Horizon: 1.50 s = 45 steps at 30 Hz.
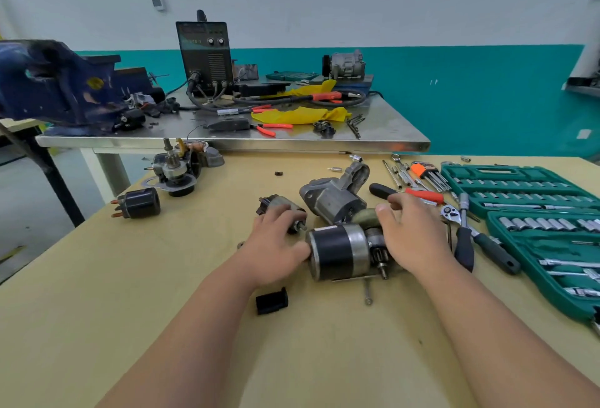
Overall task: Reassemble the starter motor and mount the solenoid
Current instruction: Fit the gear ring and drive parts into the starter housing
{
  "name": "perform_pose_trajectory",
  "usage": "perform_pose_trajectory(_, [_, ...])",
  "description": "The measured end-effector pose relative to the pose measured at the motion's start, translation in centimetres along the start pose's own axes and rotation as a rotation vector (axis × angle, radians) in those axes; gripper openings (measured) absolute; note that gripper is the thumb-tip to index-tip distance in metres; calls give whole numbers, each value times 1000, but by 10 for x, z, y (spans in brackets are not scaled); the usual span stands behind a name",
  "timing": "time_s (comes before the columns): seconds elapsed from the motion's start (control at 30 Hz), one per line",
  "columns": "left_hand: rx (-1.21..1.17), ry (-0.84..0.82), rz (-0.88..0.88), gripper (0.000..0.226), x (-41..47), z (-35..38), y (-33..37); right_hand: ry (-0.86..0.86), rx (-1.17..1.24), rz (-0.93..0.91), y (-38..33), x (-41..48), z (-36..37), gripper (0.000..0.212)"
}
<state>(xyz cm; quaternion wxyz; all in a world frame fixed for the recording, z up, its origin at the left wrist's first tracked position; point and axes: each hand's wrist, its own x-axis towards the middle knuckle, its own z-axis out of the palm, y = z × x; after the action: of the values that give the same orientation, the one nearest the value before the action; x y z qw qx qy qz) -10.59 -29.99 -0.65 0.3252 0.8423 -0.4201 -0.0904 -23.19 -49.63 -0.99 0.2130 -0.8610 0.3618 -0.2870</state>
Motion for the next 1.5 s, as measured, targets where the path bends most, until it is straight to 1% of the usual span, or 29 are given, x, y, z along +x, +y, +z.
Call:
perform_pose_trajectory(0.03, [-9,-5,13,67,-1,2,3,-10,87,-6,-3,-1,-2,41])
perform_pose_trajectory(0.1, [-13,13,38,75,-2,4,5,-89,259,-28,-7,-6,-5,43])
perform_pose_trajectory(0.17, [-13,56,57,72,-1,4,2,-198,301,-145,-13,-14,-9,55])
perform_pose_trajectory(0.23, [10,109,60,66,1,4,-3,-316,191,-318,-20,-24,-12,69])
perform_pose_trajectory(0.3, [22,151,51,61,3,3,-8,-392,-31,-508,-25,-29,-11,78])
perform_pose_trajectory(0.37, [14,173,44,56,5,3,-12,-422,-204,-613,-27,-30,-7,83])
perform_pose_trajectory(0.4, [5,186,38,51,5,3,-14,-414,-234,-627,-27,-30,-6,82])
perform_pose_trajectory(0.5, [15,213,-13,43,8,1,-22,-382,-228,-642,-25,-29,-6,76])
perform_pose_trajectory(0.6, [79,151,-85,49,9,-1,-29,-377,-228,-619,-20,-25,-11,72])
perform_pose_trajectory(0.67, [71,130,-103,50,10,-1,-31,-393,-220,-572,-17,-21,-15,71])
perform_pose_trajectory(0.77, [56,121,-114,50,11,0,-31,-399,-219,-552,-13,-18,-19,69])
perform_pose_trajectory(0.83, [63,121,-118,49,12,0,-31,-410,-127,-518,-12,-18,-19,62])
perform_pose_trajectory(0.9, [70,129,-121,47,12,-1,-31,-408,6,-455,-12,-19,-16,52])
perform_pose_trajectory(0.93, [71,132,-121,46,12,-1,-32,-396,33,-441,-12,-19,-15,48])
perform_pose_trajectory(1.03, [84,151,-117,43,13,-1,-33,-366,44,-434,-13,-20,-11,40])
perform_pose_trajectory(1.13, [95,210,-118,42,15,-1,-34,-321,92,-389,-14,-20,-8,34])
perform_pose_trajectory(1.27, [71,232,-127,37,17,2,-34,-227,159,-310,-13,-19,-8,30])
perform_pose_trajectory(1.5, [17,264,-164,32,18,3,-37,-226,139,-307,-13,-19,-6,26])
